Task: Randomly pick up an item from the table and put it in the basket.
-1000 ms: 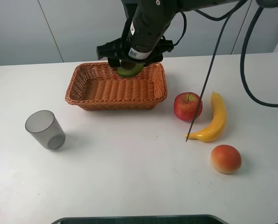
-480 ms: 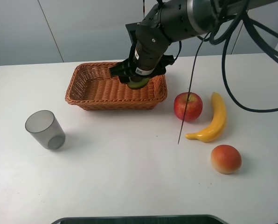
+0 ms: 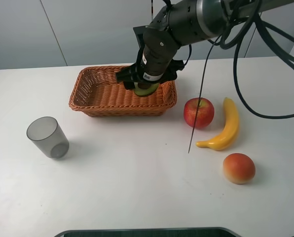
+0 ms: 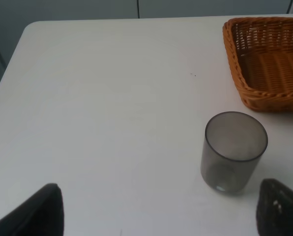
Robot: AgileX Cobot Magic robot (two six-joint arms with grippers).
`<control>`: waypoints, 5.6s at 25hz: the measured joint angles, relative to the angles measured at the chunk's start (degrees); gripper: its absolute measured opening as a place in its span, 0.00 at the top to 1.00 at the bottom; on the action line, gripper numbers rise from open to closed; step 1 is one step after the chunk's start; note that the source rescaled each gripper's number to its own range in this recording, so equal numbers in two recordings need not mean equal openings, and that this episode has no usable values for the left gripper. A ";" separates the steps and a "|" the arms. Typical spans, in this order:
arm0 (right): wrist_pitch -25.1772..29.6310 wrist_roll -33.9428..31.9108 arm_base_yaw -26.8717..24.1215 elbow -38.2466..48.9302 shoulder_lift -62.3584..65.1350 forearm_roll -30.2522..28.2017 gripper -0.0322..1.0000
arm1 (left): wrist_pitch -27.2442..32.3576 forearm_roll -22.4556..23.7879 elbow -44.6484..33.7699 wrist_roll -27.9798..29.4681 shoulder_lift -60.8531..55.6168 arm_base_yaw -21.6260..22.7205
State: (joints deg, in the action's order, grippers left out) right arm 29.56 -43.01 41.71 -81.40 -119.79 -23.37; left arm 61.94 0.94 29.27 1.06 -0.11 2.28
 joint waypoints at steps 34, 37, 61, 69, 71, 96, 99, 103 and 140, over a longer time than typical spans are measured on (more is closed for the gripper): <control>11.35 21.79 -24.44 37.43 42.28 24.11 0.00 | 0.00 0.00 0.00 0.00 0.00 0.00; 12.10 23.39 -29.15 41.53 49.93 24.24 0.00 | 0.00 0.09 0.00 0.00 0.00 0.00; 27.71 36.43 -35.46 50.62 99.75 22.66 0.00 | 0.00 0.13 0.00 0.00 0.00 0.00; 28.01 37.65 -35.46 50.87 110.05 23.37 0.00 | 0.00 0.13 0.00 0.00 0.00 0.00; 29.39 38.35 -35.46 50.87 112.38 24.12 0.00 | 0.00 0.13 0.00 0.00 0.00 0.00; 32.86 40.91 -41.43 52.14 119.81 24.35 0.00 | 0.00 0.13 0.00 0.23 0.00 0.00; 32.86 40.79 -44.84 52.14 119.81 24.35 0.00 | 0.00 0.13 0.00 0.23 0.00 0.00; 32.86 41.93 -45.84 52.14 119.81 25.65 0.00 | 0.00 0.13 0.00 0.23 0.00 0.00; 32.86 43.70 -44.06 52.14 119.81 27.14 0.00 | 0.00 0.13 0.00 0.23 0.00 0.00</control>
State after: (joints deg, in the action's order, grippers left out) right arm 62.42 0.69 -2.35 -29.26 0.03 3.76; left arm 61.94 1.07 29.27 1.29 -0.11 2.28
